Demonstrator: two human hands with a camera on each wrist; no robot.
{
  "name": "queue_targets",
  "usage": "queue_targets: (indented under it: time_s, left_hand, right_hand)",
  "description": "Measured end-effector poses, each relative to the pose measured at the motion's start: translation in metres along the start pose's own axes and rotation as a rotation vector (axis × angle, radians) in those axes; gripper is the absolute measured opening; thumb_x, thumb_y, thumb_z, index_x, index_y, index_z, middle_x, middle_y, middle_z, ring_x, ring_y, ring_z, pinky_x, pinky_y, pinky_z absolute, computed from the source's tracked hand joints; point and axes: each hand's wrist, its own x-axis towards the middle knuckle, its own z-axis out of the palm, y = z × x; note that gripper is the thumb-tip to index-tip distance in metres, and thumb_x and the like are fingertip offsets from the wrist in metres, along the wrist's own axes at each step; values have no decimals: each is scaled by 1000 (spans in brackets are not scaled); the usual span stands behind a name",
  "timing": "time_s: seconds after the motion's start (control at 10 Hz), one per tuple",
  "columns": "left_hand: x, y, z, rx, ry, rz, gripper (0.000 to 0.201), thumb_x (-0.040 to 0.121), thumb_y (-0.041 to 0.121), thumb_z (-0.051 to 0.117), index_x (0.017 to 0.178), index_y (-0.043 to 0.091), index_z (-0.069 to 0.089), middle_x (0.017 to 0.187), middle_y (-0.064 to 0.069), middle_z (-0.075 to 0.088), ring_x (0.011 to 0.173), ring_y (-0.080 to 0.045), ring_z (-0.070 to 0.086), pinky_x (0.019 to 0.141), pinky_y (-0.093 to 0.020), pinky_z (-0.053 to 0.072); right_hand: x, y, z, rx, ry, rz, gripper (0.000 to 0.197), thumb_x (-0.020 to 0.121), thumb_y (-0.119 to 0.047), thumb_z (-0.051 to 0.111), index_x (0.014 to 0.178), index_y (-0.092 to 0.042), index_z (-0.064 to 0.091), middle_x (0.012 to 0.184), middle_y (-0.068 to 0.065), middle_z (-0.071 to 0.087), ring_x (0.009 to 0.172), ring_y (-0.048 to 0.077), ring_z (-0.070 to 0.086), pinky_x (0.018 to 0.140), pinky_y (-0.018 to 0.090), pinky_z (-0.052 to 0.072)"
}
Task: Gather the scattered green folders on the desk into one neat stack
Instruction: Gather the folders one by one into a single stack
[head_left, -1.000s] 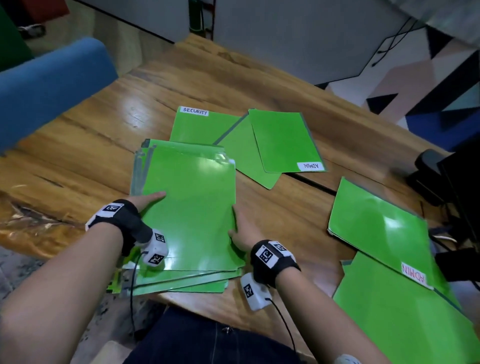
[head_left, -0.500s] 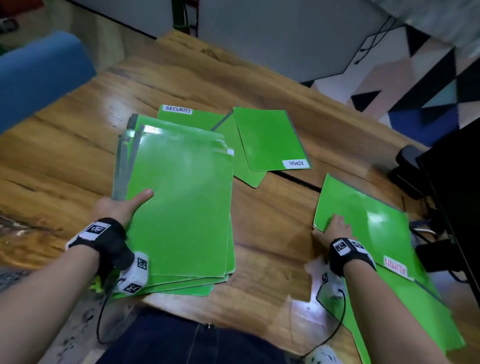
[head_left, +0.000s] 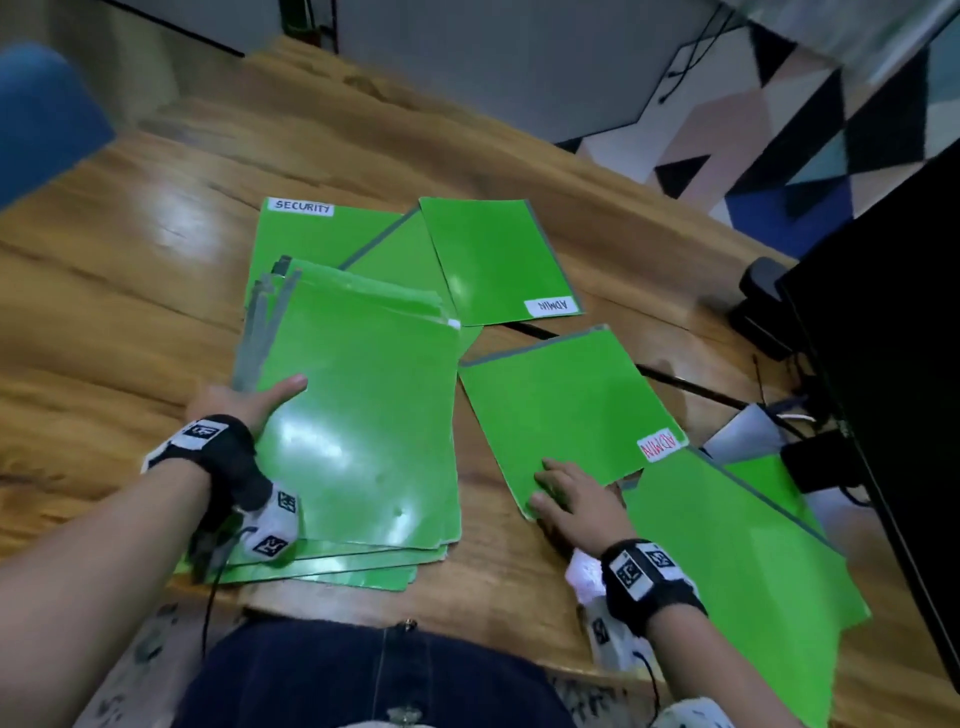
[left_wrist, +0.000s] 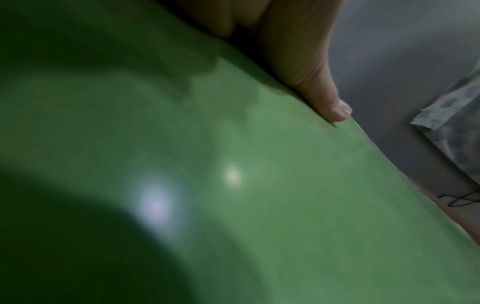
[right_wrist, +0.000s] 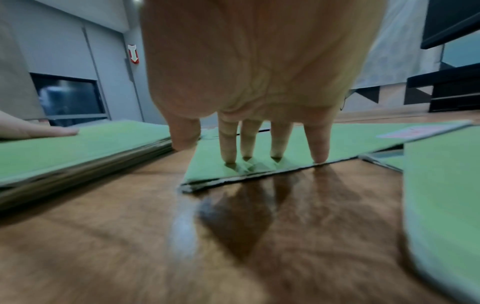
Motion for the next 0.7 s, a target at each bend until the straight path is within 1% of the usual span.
queue_targets:
  time_s: [0.1,0.2,0.3,0.4,0.5,0.6,0.7]
  left_hand:
    - [0,-2,-2,-15,-53,-13,70,62,71,68,79,4,55,84,-19,62,70,-31,56,65,-35,44]
    - [6,-4,-2,-17,-98,-6,77,65,70,67,106,5,57,106,-21,62,96,-37,60,79,-40,47]
    - [13,-5,1,-126,-102,-5,97,64,65,71,132,0,48,133,-21,52,121,-35,53,97,-41,43]
    - [17,-7,0,-150,-137,-8,98,63,66,71,134,3,47,134,-19,52,121,-34,53,95,-40,44]
    - [26,-10,2,-122,-152,7,104,57,71,70,135,5,47,134,-18,52,120,-34,53,97,-42,45]
    - [29,-11,0,-20,-188,10,99,59,67,71,137,11,45,136,-18,50,116,-35,55,92,-42,49]
    - [22,-8,-15,366,-405,122,71,83,22,58,146,37,28,146,-18,35,96,-34,55,68,-39,53]
  right_hand:
    - [-7,-3,0,91,80,82,70,84,-68,27,121,-19,61,133,-4,55,116,15,53,100,35,43]
    - [3,-3,2,18,214,364,65,87,-60,50,133,-15,46,136,10,46,126,26,43,103,49,40]
    - [12,-7,8,121,55,664,106,77,-72,54,152,-13,6,159,15,4,146,34,4,107,64,21]
    - [15,-13,16,66,-4,622,97,84,-67,48,153,-17,1,160,11,-8,146,36,-7,110,65,15]
    - [11,-7,12,-37,-118,507,91,88,-63,45,153,-22,-4,159,8,-13,147,33,-4,111,62,17]
    - [7,6,8,-99,-161,435,89,89,-60,48,153,-26,-4,160,6,-13,147,31,-1,112,62,18]
    - [3,17,-5,-144,-181,369,88,89,-56,51,152,-30,-3,160,-2,-8,148,25,1,112,64,16]
